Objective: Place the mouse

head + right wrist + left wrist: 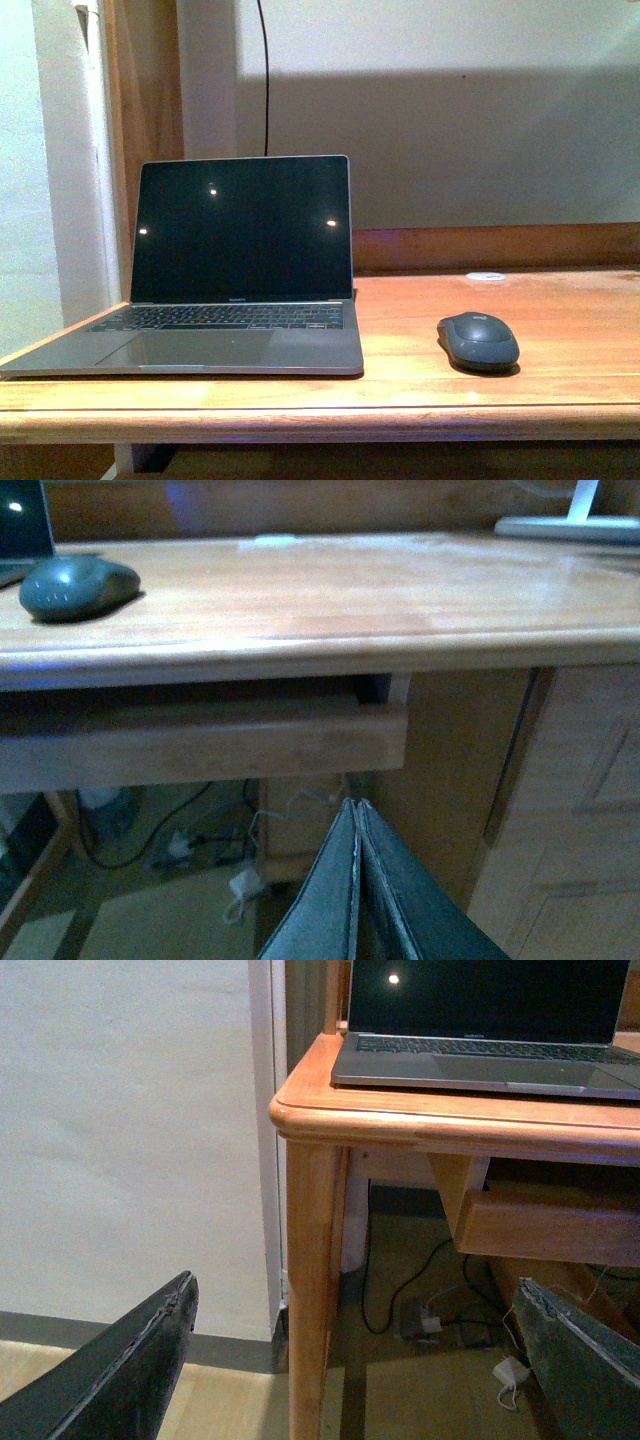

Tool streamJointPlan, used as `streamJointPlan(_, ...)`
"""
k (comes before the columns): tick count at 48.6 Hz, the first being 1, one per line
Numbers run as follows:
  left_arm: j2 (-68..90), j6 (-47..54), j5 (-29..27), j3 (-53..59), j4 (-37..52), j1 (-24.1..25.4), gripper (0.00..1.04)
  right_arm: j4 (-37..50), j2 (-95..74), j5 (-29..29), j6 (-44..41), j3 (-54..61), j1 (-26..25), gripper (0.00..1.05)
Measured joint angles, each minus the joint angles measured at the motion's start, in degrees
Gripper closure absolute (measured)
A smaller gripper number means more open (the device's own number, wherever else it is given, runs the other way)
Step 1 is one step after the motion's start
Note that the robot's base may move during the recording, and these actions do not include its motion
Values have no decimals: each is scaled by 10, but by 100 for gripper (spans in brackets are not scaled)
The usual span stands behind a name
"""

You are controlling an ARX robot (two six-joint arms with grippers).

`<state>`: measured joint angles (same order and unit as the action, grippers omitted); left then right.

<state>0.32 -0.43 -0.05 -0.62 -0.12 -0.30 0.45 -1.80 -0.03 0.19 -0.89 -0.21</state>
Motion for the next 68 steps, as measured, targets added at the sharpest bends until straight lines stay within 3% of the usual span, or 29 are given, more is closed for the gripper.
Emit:
streamJointPlan(14, 0, 0, 0, 0, 0, 0, 8, -4, 15, -1, -1, 0, 0, 101)
streamJointPlan(21, 0, 0, 0, 0, 0, 0, 8, -4, 15, -1, 0, 0, 0, 79)
streamJointPlan(34, 0, 0, 0, 0, 0, 0, 8, -4, 15, -1, 0, 0, 0, 22)
streamJointPlan(40, 0, 0, 0, 0, 0, 0, 8, -4, 15, -1, 0, 0, 0, 7)
streamJointPlan(68, 0, 0, 0, 0, 0, 0, 8, -4, 15, -1, 0, 0, 0, 7)
